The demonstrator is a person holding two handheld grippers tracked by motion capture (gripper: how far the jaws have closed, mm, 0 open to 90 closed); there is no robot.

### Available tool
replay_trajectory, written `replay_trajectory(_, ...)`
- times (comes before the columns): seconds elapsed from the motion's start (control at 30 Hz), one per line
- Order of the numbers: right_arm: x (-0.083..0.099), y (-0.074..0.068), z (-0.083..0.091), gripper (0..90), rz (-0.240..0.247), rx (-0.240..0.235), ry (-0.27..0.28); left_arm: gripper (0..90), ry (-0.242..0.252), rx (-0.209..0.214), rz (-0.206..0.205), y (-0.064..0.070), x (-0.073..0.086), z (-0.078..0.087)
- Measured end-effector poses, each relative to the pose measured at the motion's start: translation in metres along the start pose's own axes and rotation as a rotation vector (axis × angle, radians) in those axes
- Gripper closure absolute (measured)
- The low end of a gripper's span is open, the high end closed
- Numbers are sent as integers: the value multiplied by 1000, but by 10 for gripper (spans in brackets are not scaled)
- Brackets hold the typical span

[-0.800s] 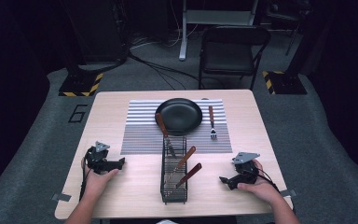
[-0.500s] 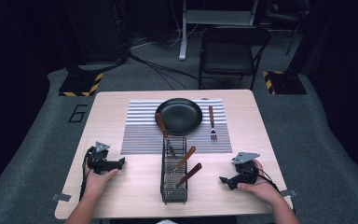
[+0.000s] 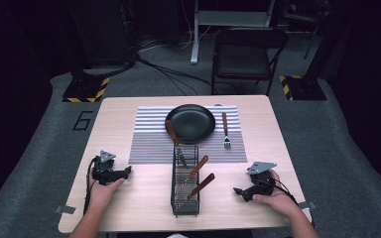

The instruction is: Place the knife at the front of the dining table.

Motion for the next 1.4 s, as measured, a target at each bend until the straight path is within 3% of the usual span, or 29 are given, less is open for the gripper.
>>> replay_trajectory(0.07, 0, 0, 0, 0, 2, 1, -1, 200, 2, -5, 4, 0, -1, 1)
replay_trajectory(0.17, 0, 0, 0, 0, 2, 0, 1, 337, -3, 12, 9, 1, -3, 5)
replay_trajectory(0.4, 0, 0, 0, 0, -1, 1, 0, 426, 38, 72, 30, 12, -23, 29)
replay_trajectory(0.63, 0, 0, 0, 0, 0, 2, 1, 449, 69, 136, -3, 35, -51, 47)
replay_trajectory(0.73, 0, 0, 0, 0, 0, 1, 1, 453, 75, 158, -7, 42, -59, 49)
replay_trajectory(1.0, 0, 0, 0, 0, -2, 1, 0, 490, 100, 245, -65, 72, -90, 55)
replay_trajectory(1.2, 0, 0, 0, 0, 0, 1, 1, 516, 115, 273, -102, 85, -103, 56)
replay_trajectory(1.4, 0, 0, 0, 0, 0, 1, 1, 526, 123, 298, -109, 94, -113, 53)
Point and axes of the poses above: each handheld gripper's, and its own axes: z roughly backward along the jaws, x roughly out of its underside, y roughly to its right, the point moved 3 cm from there along -z, roughly forward along the jaws, and after that the axes turned 2 degrees about -z, right-handed, at the moved point
